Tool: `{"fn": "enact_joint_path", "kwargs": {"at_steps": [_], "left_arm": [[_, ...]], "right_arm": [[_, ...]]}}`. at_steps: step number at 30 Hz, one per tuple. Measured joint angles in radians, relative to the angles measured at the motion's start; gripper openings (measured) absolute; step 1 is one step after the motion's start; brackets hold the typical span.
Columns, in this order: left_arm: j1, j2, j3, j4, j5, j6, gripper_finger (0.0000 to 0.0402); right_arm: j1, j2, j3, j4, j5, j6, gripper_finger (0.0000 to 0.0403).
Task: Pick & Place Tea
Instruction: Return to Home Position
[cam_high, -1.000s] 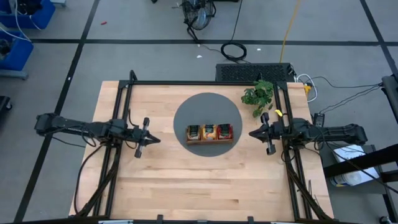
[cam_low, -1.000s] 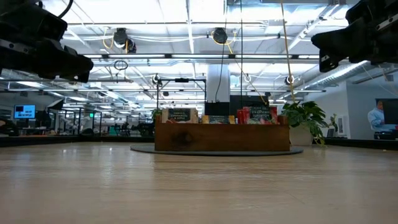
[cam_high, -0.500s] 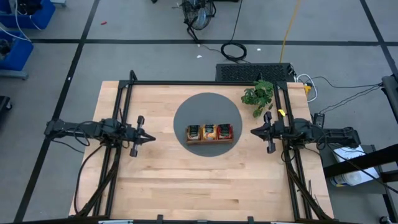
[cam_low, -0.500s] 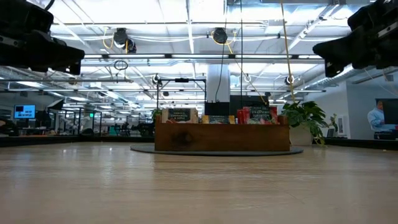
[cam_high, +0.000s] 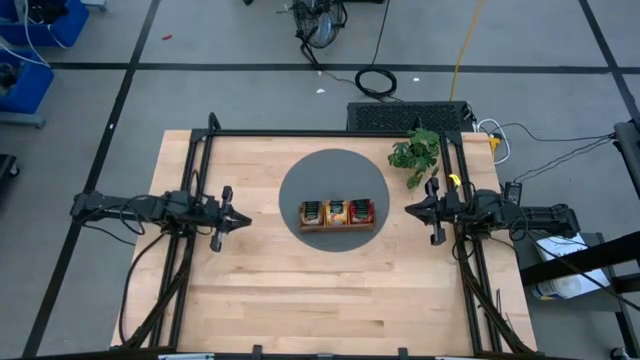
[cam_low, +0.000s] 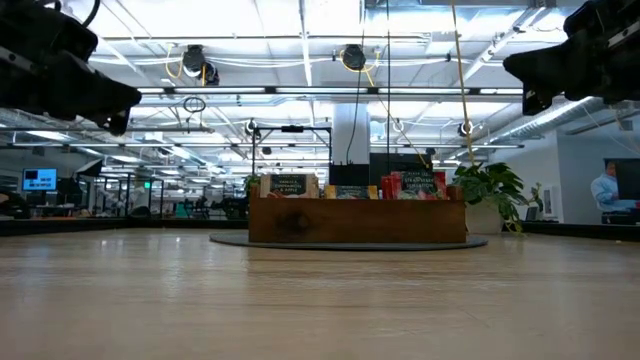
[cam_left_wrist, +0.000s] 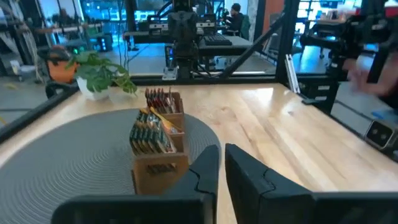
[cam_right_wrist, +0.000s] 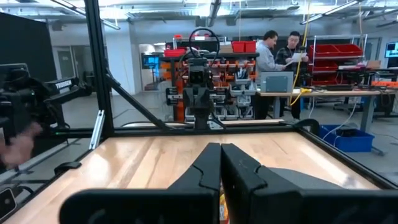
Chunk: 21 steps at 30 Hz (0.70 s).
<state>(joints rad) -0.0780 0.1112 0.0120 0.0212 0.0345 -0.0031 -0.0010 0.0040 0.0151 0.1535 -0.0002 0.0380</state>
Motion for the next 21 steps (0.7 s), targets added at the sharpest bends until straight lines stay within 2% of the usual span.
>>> {"fn": "enact_joint_path", "kwargs": {"at_steps": [5,21], "left_arm": [[0.0,0.0,0.0,0.005,-0.002,-0.031,0.0045],[0.0,0.0,-0.001,0.008,-0.002,-0.033,0.0031]], "right_arm": [[0.0,0.0,0.0,-0.001,0.0,0.002,0.0],[0.0,0.0,0.0,-0.001,0.0,0.002,0.0]]}}
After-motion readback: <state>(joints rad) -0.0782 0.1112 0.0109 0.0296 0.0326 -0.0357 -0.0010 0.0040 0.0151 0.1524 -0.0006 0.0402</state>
